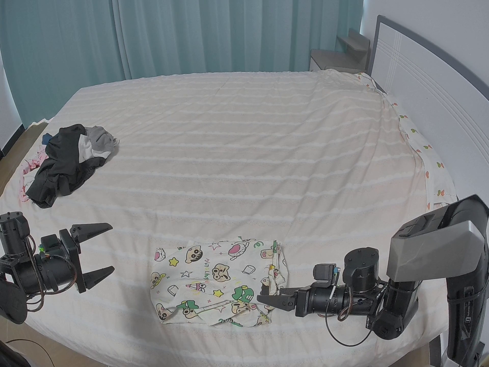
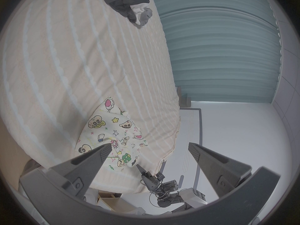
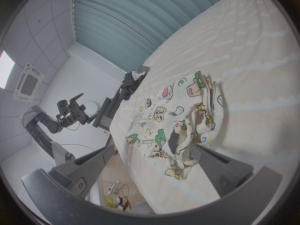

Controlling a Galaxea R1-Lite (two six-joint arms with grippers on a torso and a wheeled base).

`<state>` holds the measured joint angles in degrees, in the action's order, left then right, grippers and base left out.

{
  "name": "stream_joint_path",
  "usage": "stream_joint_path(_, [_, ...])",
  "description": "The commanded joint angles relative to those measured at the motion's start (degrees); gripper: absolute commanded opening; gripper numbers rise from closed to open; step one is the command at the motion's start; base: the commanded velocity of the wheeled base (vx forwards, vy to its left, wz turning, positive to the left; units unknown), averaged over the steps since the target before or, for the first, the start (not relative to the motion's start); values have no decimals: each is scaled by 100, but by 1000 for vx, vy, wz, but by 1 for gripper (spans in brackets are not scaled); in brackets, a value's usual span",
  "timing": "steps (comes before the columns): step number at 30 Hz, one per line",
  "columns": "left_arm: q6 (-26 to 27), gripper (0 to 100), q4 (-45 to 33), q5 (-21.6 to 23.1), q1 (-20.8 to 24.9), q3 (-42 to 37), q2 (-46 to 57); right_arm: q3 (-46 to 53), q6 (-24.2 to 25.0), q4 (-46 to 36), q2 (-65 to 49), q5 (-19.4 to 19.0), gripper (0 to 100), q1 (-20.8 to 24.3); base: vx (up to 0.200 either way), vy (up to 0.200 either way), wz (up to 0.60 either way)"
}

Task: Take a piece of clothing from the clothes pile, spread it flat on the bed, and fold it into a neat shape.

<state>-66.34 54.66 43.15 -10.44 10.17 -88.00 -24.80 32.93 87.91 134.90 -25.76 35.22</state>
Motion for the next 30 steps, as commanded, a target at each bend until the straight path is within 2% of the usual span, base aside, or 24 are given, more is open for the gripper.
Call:
stream_joint_path(1, [-2, 100, -8, 0, -11, -6, -50, -201, -58, -2, 230, -210, 100, -226, 0, 0, 0])
stream_joint_path(5, [-2, 100, 1, 0, -11, -15, -50, -245, -93, -2, 238, -465, 100, -305, 0, 0, 0])
stream_joint_path(6, [-2, 100, 1, 0, -11, -15, -50, -430, -67, -10, 309, -729, 100, -411, 0, 0, 0])
stream_joint_path(14, [-2, 100, -8, 0, -11, -24, -68, -667, -32, -10, 502, -1107, 100, -578, 0, 0, 0])
stream_joint_path(16, [-2, 100, 1, 0, -2, -24, -85, -588, -23, -10, 511, -1599, 100, -604, 0, 0, 0])
stream_joint_path(18, [-2, 100, 1, 0, -11, -24, -94, -597, 3, -10, 537, -1748, 100, -630, 0, 0, 0])
stream_joint_path(30, [-2, 100, 1, 0, -11, -24, -103, -1036, 12, -46, 977, -1801, 100, -780, 0, 0, 0])
